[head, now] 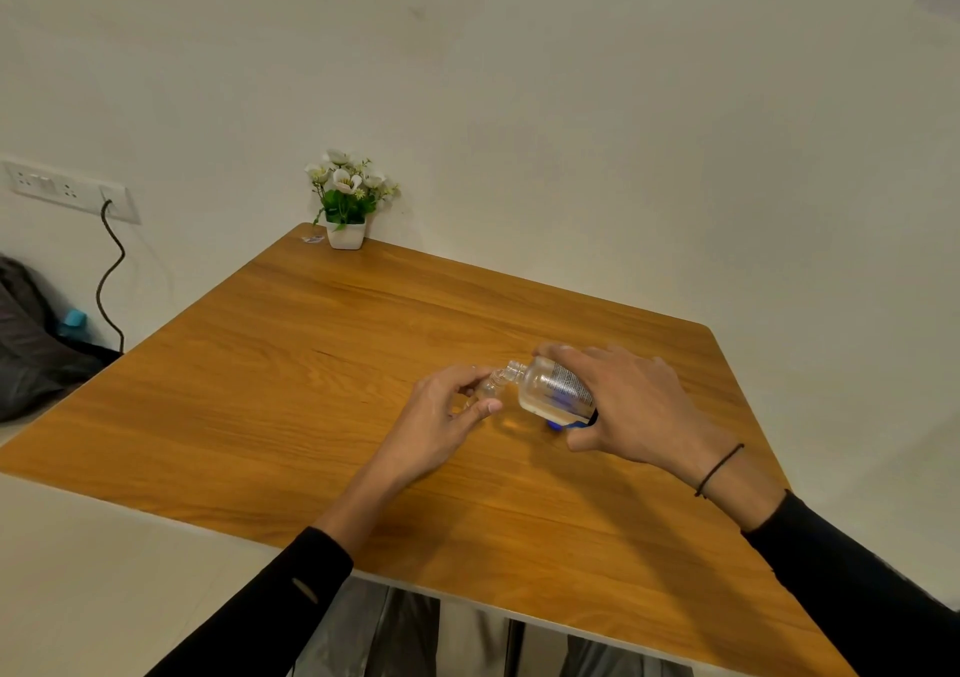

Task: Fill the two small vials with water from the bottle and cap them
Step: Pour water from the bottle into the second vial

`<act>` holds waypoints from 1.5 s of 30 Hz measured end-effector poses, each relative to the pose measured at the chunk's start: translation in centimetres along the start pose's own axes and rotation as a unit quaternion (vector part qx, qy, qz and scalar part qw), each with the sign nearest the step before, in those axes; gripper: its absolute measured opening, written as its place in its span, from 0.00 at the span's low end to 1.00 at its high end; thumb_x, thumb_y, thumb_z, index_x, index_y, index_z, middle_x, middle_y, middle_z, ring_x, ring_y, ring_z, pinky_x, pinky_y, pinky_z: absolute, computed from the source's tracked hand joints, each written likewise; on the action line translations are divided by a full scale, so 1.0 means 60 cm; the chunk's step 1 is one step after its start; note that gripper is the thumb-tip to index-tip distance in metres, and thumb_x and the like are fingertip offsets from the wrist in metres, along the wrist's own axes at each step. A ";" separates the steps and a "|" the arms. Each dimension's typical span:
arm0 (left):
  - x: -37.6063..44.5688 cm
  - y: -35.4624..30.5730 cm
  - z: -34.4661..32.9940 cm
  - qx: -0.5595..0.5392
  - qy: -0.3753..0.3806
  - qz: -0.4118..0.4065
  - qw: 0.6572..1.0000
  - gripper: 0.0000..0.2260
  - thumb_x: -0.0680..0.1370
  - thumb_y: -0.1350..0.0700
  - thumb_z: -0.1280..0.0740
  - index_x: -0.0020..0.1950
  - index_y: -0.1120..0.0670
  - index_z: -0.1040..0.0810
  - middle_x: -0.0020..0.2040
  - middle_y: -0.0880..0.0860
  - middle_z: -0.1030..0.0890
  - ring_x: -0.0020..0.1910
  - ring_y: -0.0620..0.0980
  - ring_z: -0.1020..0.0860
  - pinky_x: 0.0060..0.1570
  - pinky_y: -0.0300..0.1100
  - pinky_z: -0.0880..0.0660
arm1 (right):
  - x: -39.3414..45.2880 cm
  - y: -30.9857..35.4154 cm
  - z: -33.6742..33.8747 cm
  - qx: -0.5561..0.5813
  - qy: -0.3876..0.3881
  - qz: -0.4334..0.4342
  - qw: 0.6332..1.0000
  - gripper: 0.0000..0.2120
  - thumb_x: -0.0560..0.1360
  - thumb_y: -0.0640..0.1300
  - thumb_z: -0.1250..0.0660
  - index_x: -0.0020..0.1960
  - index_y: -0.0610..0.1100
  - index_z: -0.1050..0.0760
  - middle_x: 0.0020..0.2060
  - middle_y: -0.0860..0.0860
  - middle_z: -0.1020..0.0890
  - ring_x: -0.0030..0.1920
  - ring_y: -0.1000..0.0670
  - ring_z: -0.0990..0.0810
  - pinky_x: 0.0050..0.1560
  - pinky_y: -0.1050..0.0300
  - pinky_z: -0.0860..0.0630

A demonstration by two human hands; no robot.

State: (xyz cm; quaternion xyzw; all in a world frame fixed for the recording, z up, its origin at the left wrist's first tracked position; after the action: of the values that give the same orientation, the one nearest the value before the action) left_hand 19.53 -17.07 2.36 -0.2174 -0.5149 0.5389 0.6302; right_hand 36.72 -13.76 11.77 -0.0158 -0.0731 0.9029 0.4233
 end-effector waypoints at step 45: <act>0.009 -0.024 0.028 -0.130 -0.032 0.027 0.991 0.16 0.81 0.56 0.26 0.69 0.52 0.17 0.59 0.45 0.14 0.57 0.46 0.17 0.46 0.50 0.13 | -0.014 0.018 -0.028 0.161 -0.089 -0.037 0.982 0.44 0.69 0.64 0.23 0.75 0.64 0.45 0.55 0.55 0.18 0.49 0.49 0.19 0.46 0.46 0.18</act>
State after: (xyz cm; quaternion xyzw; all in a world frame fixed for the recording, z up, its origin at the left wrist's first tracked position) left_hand 18.65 -17.56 4.42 -0.2939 -0.5948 0.4906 0.5649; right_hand 36.60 -14.92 9.90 0.1357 0.0350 0.8843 0.4455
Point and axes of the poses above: each hand's wrist, its own x-axis towards the middle knuckle, its own z-axis out of the back of the hand, y = z × x, the point moved 10 cm from there along x, towards the middle knuckle
